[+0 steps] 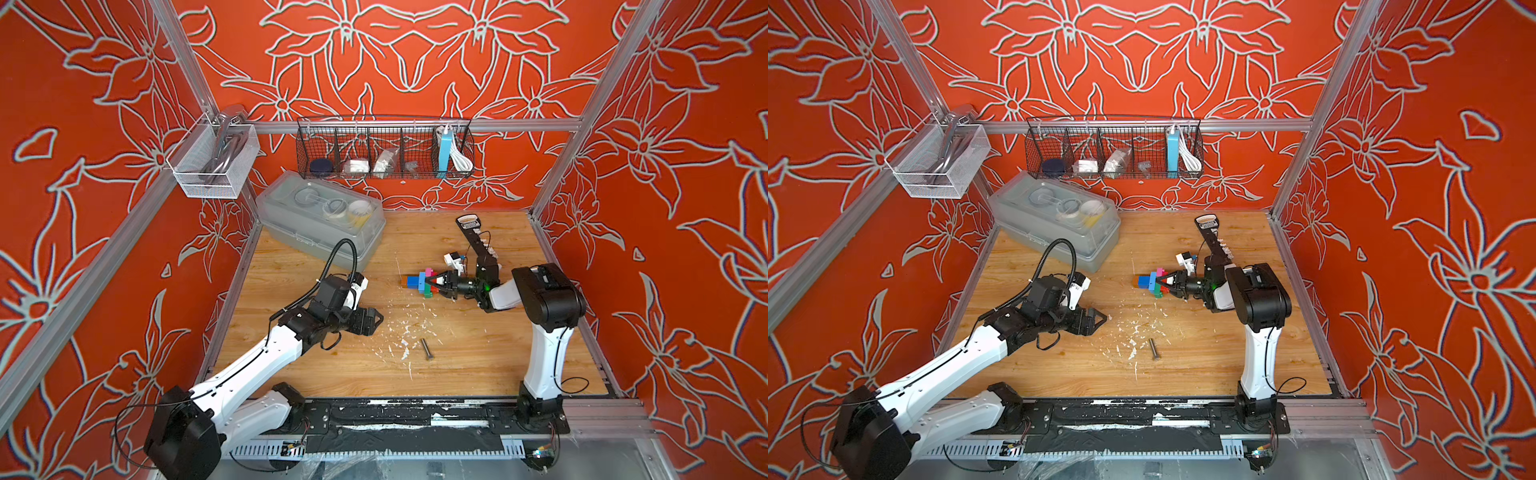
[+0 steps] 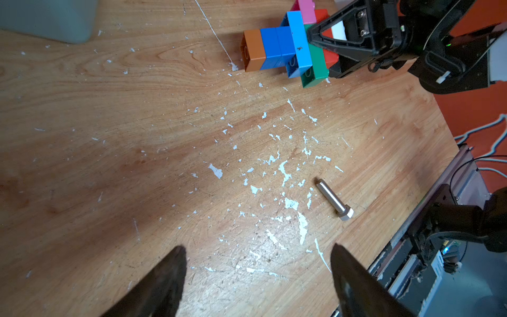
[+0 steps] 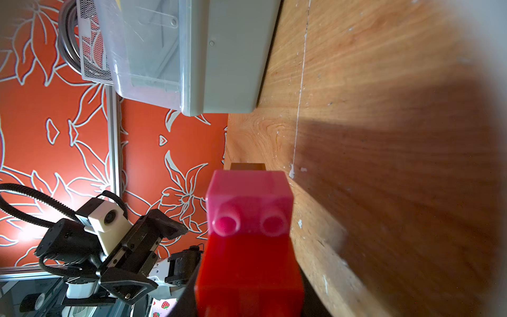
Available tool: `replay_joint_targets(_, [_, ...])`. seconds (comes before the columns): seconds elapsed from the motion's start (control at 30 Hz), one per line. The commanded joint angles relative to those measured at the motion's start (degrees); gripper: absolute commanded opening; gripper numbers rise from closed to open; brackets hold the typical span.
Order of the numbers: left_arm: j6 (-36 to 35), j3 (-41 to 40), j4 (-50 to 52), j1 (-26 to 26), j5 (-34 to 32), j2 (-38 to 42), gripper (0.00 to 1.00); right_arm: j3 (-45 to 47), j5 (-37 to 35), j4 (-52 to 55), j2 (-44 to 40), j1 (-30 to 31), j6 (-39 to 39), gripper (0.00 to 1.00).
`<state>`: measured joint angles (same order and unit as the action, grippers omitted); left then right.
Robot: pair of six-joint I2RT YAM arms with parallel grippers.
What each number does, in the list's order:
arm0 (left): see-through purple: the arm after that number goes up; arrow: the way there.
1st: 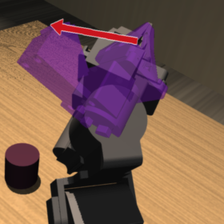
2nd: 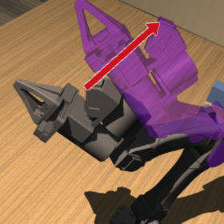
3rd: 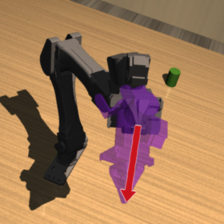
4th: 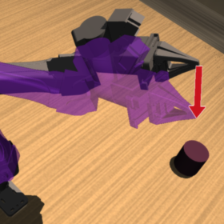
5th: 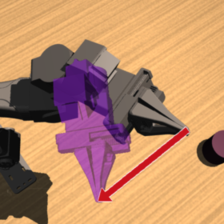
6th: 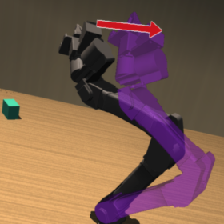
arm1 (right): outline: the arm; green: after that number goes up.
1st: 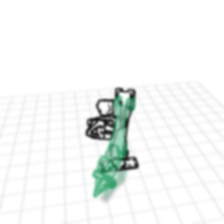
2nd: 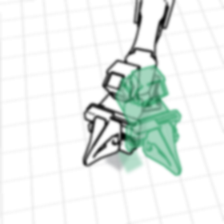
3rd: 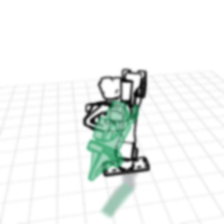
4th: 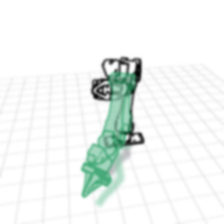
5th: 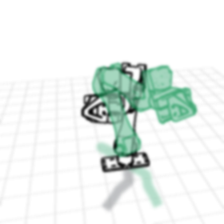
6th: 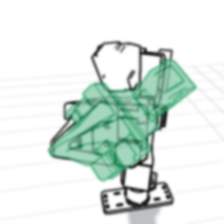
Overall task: Assemble a spoon with lego
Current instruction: Place the lego brick at the center of the board.
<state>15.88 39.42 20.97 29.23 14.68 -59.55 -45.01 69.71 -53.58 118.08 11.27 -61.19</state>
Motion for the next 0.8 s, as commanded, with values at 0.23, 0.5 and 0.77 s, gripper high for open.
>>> replay_joint_targets(0.23, [-0.06,0.33,1.09,-0.41,-0.74,1.21,0.82,0.01,1.48,-0.03,1.94,-0.38,1.56,0.33])
replay_joint_targets(0.5, [-0.49,0.98,2.24,-0.49,-1.09,1.80,0.81,-2.28,0.11,23.16,-1.84,-0.61,13.96,1.00])
replay_joint_targets(0.77, [0.07,3.17,2.18,-0.57,0.48,0.32,0.81,-23.26,-20.72,89.00,0.82,-5.41,46.28,1.00])
